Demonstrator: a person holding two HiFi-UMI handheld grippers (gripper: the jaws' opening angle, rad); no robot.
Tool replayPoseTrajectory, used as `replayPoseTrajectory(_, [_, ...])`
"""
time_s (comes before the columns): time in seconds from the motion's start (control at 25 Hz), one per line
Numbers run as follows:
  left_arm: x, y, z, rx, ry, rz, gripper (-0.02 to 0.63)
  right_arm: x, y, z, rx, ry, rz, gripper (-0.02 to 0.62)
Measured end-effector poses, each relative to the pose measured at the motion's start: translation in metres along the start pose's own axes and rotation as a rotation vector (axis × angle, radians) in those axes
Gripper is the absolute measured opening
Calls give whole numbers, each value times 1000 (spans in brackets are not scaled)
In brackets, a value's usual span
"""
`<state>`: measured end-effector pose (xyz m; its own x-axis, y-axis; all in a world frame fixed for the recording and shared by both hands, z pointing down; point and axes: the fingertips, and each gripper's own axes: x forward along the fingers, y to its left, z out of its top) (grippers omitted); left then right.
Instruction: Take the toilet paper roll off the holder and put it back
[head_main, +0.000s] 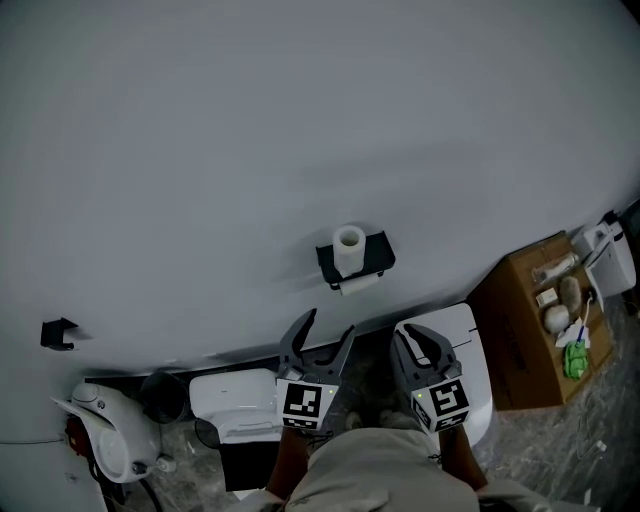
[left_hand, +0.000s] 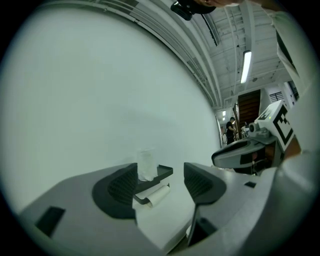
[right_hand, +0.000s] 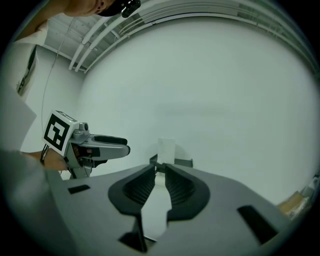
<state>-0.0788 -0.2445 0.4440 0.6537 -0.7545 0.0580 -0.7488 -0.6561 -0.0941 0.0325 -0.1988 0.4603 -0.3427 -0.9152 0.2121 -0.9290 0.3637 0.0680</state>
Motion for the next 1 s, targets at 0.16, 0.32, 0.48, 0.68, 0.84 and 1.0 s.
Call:
replayPoseTrajectory(0.16, [10,5,0,8,-7,1,298,4,-6,-3,4,10,-8,60])
replayPoseTrajectory(0.32, [18,9,-1,10,5,6,298,13,-9,-2,5,8,2,60])
replayPoseTrajectory(0.48, [27,15,-1,15,7,16,298,27,-12,1,9,-8,24,60])
replayPoseTrajectory(0.68, [42,24,0,20,12,37,298,44,-20,4,3,-19,52,60])
replayPoseTrajectory(0.84, [55,30,-2,16,21,49,298,57,-29,5,5,-10,73,60])
replayPoseTrajectory(1.0, [69,35,-4,12,28,56,299,69,-38,7,2,-15,89,60])
